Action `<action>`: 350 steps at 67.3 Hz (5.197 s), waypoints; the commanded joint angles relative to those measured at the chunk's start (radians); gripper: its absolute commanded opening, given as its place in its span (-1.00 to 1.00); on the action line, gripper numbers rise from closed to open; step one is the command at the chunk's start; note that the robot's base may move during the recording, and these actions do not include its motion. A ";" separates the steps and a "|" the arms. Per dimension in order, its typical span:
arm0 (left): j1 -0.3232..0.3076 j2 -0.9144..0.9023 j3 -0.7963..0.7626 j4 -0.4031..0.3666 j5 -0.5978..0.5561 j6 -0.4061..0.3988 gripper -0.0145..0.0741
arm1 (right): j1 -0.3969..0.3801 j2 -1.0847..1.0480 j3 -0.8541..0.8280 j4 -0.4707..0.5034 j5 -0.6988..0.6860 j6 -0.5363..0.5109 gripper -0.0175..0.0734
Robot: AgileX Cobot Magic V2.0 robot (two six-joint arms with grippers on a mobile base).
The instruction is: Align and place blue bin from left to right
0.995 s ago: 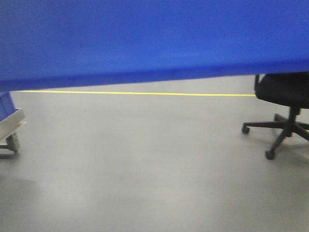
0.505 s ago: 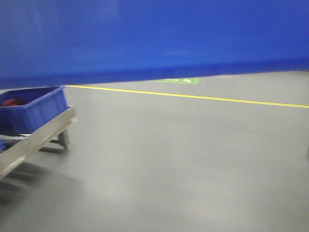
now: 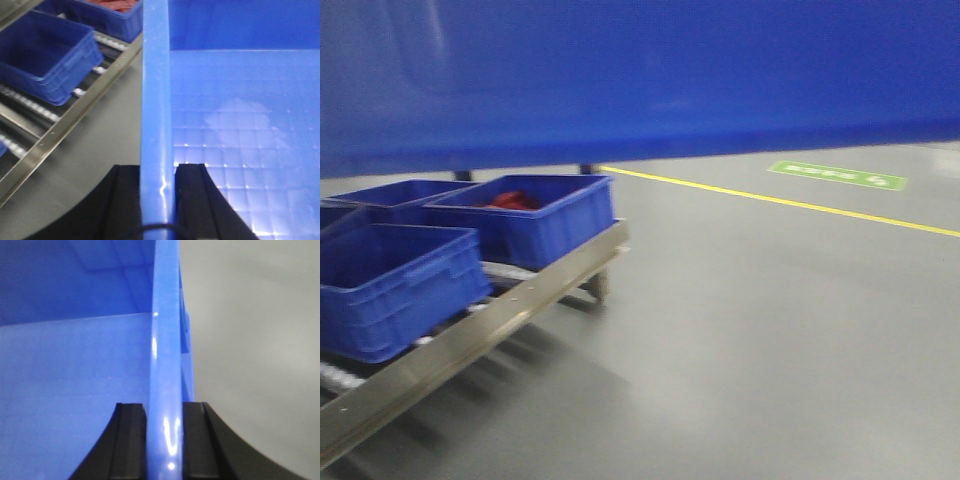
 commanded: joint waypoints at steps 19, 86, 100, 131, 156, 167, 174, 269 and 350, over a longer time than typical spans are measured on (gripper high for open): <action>-0.009 -0.010 -0.011 0.040 -0.066 -0.004 -0.92 | 0.004 -0.015 -0.009 -0.026 -0.097 -0.007 -0.79; -0.009 -0.010 -0.011 0.058 -0.066 -0.004 -0.92 | 0.004 -0.015 -0.009 -0.026 -0.097 -0.007 -0.79; -0.009 -0.010 -0.011 0.061 -0.066 -0.004 -0.92 | 0.004 -0.015 -0.009 -0.026 -0.097 -0.007 -0.79; -0.009 -0.010 -0.011 0.060 -0.066 -0.004 -0.92 | 0.004 -0.015 -0.009 -0.026 -0.097 -0.007 -0.79; -0.009 -0.010 -0.011 0.060 -0.066 -0.004 -0.92 | 0.004 -0.015 -0.009 -0.026 -0.097 -0.007 -0.79; -0.009 -0.010 -0.011 0.060 -0.066 -0.004 -0.92 | 0.004 -0.015 -0.009 -0.026 -0.097 -0.007 -0.79; -0.009 -0.010 -0.011 0.060 -0.066 -0.004 -0.92 | 0.004 -0.015 -0.009 -0.026 -0.097 -0.007 -0.79; -0.009 -0.009 -0.011 0.061 -0.066 -0.004 -0.92 | 0.004 -0.015 -0.009 -0.026 -0.099 -0.007 -0.79; -0.009 -0.009 -0.011 0.061 -0.066 -0.004 -0.92 | 0.004 -0.015 -0.009 -0.026 -0.099 -0.007 -0.79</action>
